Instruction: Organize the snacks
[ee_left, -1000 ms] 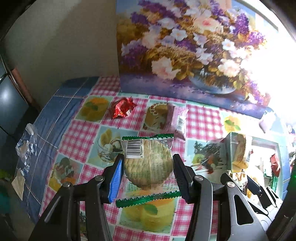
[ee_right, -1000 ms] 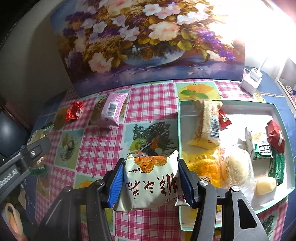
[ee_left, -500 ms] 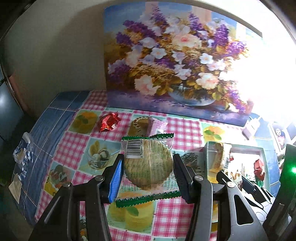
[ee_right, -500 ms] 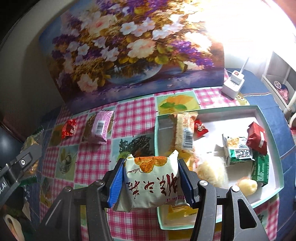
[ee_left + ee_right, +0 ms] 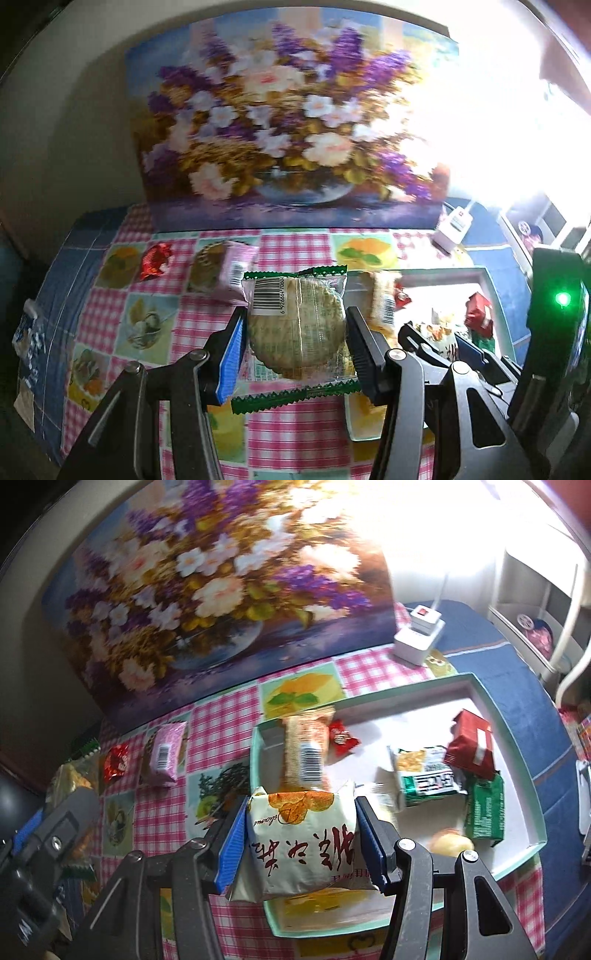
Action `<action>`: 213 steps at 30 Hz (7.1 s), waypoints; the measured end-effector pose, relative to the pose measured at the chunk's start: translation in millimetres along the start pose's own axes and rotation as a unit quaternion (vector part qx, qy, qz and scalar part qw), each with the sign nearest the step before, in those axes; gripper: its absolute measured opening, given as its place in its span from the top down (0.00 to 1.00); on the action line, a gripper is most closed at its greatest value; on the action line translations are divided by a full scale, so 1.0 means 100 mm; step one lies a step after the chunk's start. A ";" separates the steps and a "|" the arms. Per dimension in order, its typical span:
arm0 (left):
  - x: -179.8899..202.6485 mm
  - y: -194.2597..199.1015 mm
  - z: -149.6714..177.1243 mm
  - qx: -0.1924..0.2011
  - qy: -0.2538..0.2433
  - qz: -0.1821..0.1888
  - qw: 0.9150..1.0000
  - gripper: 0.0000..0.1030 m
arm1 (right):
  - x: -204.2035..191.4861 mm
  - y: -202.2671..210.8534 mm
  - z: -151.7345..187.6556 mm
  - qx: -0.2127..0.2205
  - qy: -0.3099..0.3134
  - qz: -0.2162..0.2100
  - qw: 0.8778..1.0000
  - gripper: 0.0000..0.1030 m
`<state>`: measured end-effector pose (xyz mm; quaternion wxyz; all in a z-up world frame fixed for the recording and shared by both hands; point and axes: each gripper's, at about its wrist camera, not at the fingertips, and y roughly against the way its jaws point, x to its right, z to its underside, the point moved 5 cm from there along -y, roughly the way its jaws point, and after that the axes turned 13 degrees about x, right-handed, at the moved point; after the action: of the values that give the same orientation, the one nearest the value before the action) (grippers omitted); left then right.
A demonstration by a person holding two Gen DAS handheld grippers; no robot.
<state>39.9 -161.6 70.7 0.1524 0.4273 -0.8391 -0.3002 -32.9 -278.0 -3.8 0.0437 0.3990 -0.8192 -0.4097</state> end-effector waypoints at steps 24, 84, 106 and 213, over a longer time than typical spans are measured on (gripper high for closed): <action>1.11 -0.55 0.70 -0.112 -0.038 0.110 0.987 0.45 | 1.36 -0.27 0.01 -0.052 -0.122 0.060 0.989 0.35; -1.82 -1.75 0.46 -0.139 0.172 -0.024 0.975 0.39 | -1.61 -1.04 0.10 -0.057 0.113 -0.132 0.983 0.59; 1.13 -1.22 0.25 -0.147 0.032 0.162 0.975 0.34 | 1.06 -0.54 -0.33 -0.051 0.034 0.020 0.998 0.57; -0.52 0.01 1.56 -0.116 0.009 -0.120 0.986 0.08 | 0.41 0.39 1.03 -0.021 0.116 0.043 0.992 0.00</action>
<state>-9.5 -61.0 -49.3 0.1718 0.5072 -0.7396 -0.4076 -125.8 -227.6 -55.0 0.1645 0.4072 -0.8162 -0.3755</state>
